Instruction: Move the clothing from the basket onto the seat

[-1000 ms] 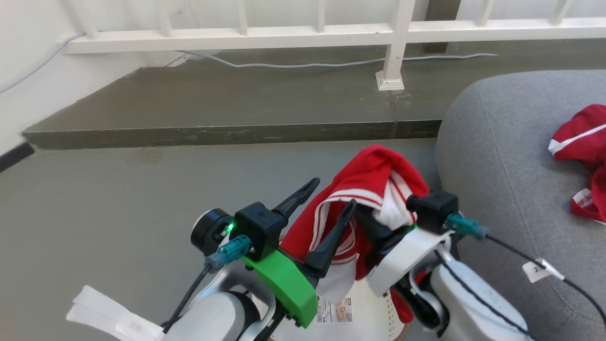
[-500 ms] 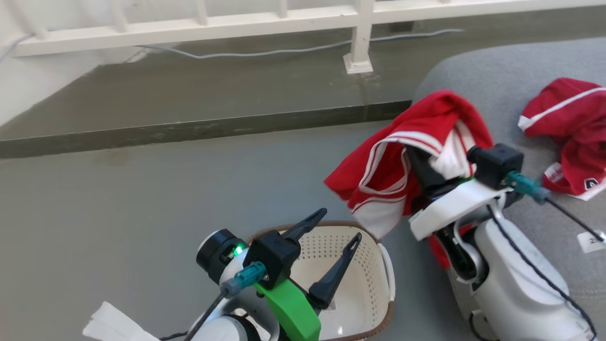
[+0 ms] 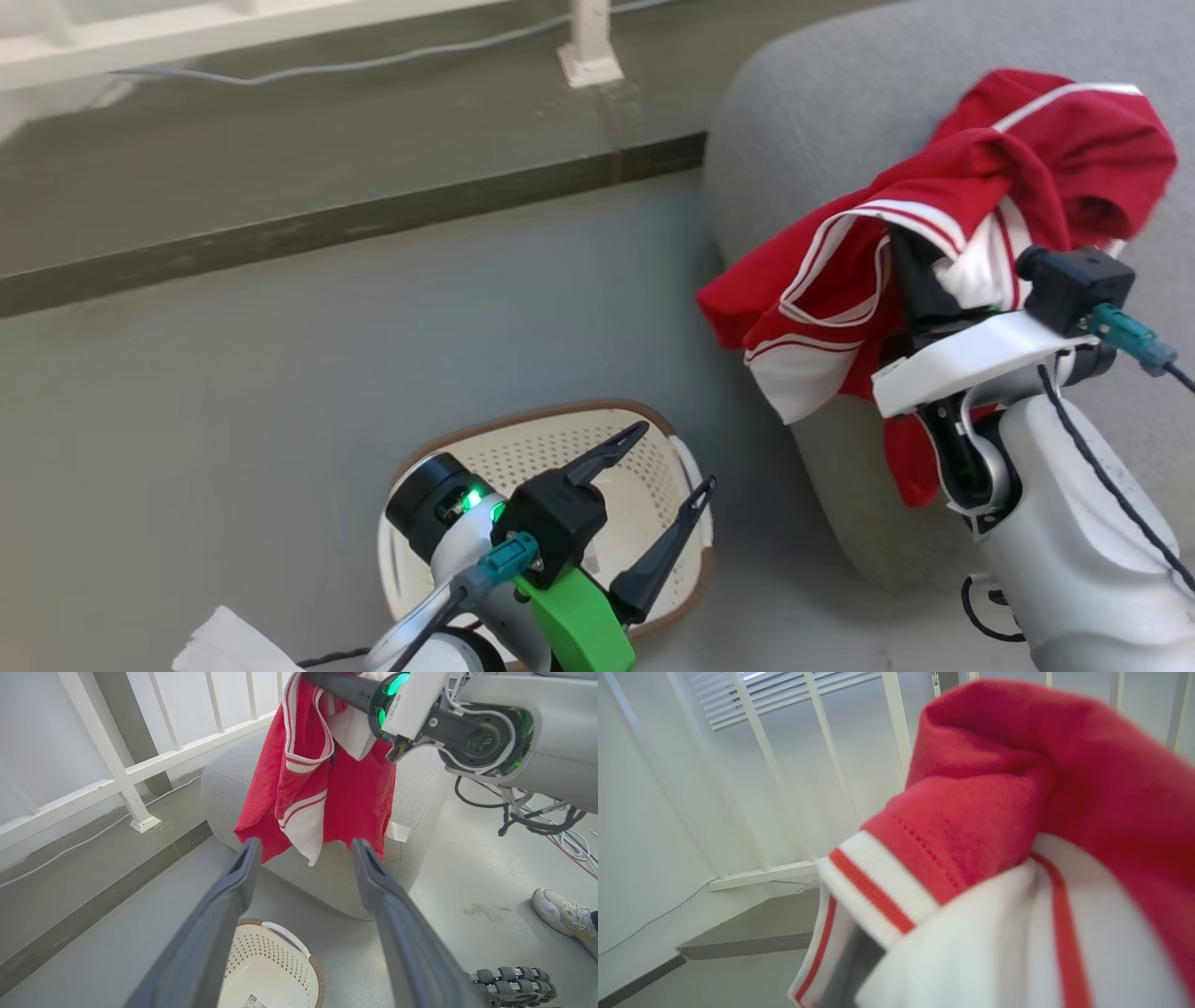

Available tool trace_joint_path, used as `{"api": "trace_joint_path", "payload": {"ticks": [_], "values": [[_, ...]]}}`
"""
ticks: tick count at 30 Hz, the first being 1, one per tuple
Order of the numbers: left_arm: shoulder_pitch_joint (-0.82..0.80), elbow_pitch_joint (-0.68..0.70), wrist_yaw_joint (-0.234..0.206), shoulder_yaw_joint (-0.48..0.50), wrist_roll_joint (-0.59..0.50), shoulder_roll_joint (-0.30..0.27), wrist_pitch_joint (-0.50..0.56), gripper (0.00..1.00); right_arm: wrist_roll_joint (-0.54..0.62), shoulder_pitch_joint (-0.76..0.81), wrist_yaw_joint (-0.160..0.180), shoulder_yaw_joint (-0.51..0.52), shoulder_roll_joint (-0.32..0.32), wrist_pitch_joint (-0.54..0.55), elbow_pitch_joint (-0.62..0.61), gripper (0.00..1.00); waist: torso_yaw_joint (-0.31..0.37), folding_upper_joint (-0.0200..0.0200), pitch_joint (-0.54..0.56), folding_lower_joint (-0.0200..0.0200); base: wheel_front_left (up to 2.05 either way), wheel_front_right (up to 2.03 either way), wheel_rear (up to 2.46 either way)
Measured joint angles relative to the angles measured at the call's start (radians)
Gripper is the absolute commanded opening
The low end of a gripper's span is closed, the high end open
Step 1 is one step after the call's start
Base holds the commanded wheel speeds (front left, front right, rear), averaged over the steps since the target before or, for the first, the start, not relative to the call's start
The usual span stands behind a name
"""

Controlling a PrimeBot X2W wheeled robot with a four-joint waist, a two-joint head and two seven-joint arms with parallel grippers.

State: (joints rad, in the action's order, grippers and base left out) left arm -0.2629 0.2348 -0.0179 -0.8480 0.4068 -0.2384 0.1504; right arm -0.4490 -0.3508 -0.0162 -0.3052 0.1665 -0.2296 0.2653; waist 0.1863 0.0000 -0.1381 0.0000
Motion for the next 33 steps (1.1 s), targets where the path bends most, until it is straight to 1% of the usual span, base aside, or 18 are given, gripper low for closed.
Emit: {"api": "trace_joint_path", "payload": {"ticks": [12,17,20,27,33], "values": [[-0.052,0.013,0.000,0.002,-0.016,-0.007,0.035,1.00,-0.047,-0.026,0.020,0.102,-0.001,-0.012,0.007,0.00,0.136,0.0000,-0.100,0.0000,0.00,0.00,0.00],[-0.075,0.020,0.002,0.001,-0.038,-0.008,0.048,1.00,-0.054,-0.066,0.023,0.135,0.000,-0.018,0.007,0.00,0.173,0.0001,-0.138,0.0000,0.00,0.00,0.00],[-0.096,0.022,0.010,0.001,-0.047,-0.008,0.055,1.00,-0.056,-0.103,0.026,0.159,0.005,-0.019,0.007,0.00,0.195,0.0000,-0.168,0.0000,0.00,0.00,0.00],[-0.135,0.016,0.022,0.002,-0.054,-0.008,0.069,1.00,-0.054,-0.240,0.026,0.216,0.060,-0.021,0.019,0.00,0.221,0.0001,-0.230,0.0000,0.00,0.00,0.00],[-0.150,0.010,0.027,0.001,-0.054,-0.004,0.070,1.00,-0.053,-0.366,0.027,0.264,0.121,-0.021,0.056,0.00,0.205,0.0001,-0.261,0.0001,0.00,0.00,0.00]]}}
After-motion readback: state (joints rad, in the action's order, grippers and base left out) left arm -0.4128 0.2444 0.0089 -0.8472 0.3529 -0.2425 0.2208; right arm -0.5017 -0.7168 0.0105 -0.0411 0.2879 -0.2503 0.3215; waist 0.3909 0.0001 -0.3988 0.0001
